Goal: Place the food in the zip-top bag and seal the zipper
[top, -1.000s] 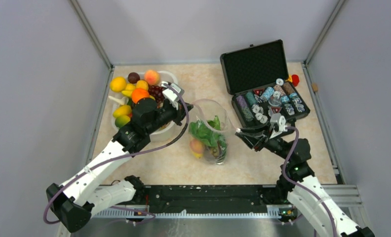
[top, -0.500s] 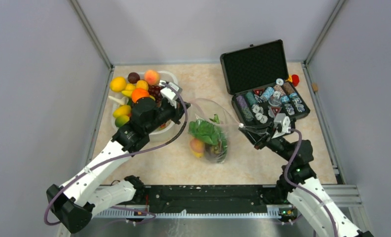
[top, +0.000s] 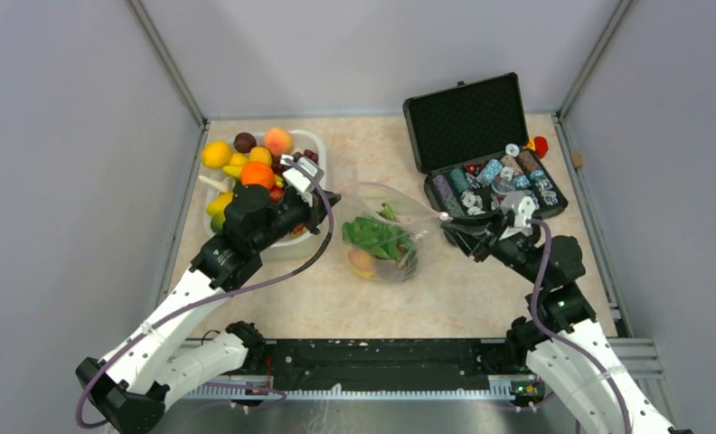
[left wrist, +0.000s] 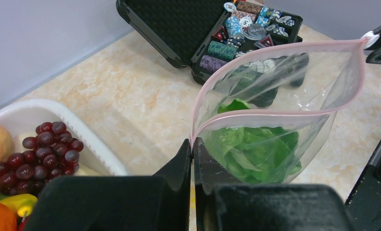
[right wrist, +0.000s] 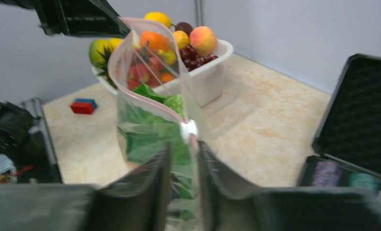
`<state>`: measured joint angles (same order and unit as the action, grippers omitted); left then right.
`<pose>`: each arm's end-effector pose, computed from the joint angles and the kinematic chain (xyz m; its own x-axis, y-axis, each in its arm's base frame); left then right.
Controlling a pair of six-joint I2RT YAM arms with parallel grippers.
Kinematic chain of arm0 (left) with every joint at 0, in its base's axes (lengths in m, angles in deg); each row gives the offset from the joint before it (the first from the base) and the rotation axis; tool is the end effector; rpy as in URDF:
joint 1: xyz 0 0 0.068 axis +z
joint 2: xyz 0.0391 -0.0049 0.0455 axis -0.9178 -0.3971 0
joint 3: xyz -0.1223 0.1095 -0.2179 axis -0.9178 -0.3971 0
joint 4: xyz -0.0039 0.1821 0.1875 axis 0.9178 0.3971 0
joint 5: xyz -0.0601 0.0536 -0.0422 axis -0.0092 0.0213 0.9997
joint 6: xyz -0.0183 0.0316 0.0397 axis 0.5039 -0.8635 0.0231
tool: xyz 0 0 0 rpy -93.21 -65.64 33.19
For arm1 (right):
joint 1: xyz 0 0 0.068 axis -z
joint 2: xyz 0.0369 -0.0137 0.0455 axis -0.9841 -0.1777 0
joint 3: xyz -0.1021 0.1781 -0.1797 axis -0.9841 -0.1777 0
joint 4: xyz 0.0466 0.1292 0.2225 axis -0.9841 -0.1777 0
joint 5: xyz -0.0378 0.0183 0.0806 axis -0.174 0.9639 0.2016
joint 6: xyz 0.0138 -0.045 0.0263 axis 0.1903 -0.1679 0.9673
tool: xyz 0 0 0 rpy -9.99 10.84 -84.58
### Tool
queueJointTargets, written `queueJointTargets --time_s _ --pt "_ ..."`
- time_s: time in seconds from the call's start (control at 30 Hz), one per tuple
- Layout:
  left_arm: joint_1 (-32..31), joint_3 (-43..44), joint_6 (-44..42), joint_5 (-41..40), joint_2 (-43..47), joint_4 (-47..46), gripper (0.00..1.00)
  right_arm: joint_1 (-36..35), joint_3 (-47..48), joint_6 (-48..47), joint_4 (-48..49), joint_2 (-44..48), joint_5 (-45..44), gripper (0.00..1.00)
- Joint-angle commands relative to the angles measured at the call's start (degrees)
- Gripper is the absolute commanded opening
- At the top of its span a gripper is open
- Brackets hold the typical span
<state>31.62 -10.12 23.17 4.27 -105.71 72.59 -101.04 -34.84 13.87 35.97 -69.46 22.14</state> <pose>0.1608 -0.1208 0.3726 -0.0886 0.0828 -0.9926 0.7212 0.6927 -0.0066 0.1161 0.0649 0.3100 0.0364 0.1590 -0.9866 -0.8014 0.5944 0.0663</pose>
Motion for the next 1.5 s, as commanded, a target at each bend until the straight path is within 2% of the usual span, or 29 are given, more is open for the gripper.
queueJointTargets --time_s 0.0,0.07,0.2,0.3,0.4,0.5,0.6,0.67,0.8,0.87,0.97,1.1,1.17,1.27,1.33,1.37,1.47 --pt "0.44 -0.61 -0.05 0.33 0.71 -2.80 0.00 -0.45 -1.14 0.11 3.39 0.00 3.26 0.38" --pt "0.52 -0.53 0.01 0.16 0.52 -2.80 0.00 -0.43 -2.14 -0.13 3.93 -0.02 3.40 0.55" --pt "0.46 -0.35 0.18 -0.03 0.68 -2.88 0.00 -0.43 -2.91 -0.60 6.01 -1.88 5.12 0.63" --pt "0.47 -0.35 0.08 0.23 0.81 -2.90 0.00 -0.43 -3.22 -2.16 8.17 -5.29 5.43 0.64" --pt "0.48 -0.35 0.11 0.77 0.93 -2.81 0.00 -0.43 -4.56 -0.94 14.27 -8.42 4.18 0.63" --pt "0.46 0.53 0.29 1.59 0.61 -1.71 0.00 -0.39 -5.52 -0.04 20.97 -10.61 7.50 0.60" --pt "0.48 0.71 -0.06 2.29 0.40 -1.17 0.00 0.04 -5.11 -1.00 21.83 -12.06 9.70 0.61" --pt "0.51 0.85 -0.02 2.62 0.47 -1.04 0.00 1.60 -4.11 -0.84 21.99 -13.51 13.43 0.61" --pt "0.58 1.06 0.14 3.48 0.61 -1.35 0.00 5.70 -4.78 3.32 28.75 -15.13 18.89 0.61" --pt "0.56 1.06 0.02 3.30 0.52 -1.32 0.00 5.95 -4.56 3.08 28.92 -15.95 21.07 0.56" --pt "0.60 1.06 -0.07 3.19 0.58 -1.22 0.00 6.05 -5.56 4.42 31.98 -16.92 21.72 0.40" --pt "0.61 1.19 0.04 3.77 0.47 -1.30 0.00 6.11 -7.38 6.59 37.06 -18.37 18.94 0.37" --pt "0.55 1.06 0.05 3.90 0.36 -1.21 0.00 6.18 -7.88 7.02 38.34 -18.60 17.73 0.33" --pt "0.55 0.89 0.10 3.80 0.39 -1.05 0.00 6.17 -8.03 6.64 38.84 -18.40 16.68 0.15" --pt "0.54 0.88 0.11 3.51 0.47 -0.95 0.00 6.25 -8.29 6.41 38.63 -17.88 16.06 0.09" --pt "0.57 0.81 0.18 3.46 0.56 -0.95 0.00 6.24 -8.47 6.21 38.63 -17.46 16.04 0.02" --pt "0.56 0.70 0.05 2.89 0.86 -0.95 0.00 6.28 -9.34 5.90 38.63 -16.32 14.99 0.00"
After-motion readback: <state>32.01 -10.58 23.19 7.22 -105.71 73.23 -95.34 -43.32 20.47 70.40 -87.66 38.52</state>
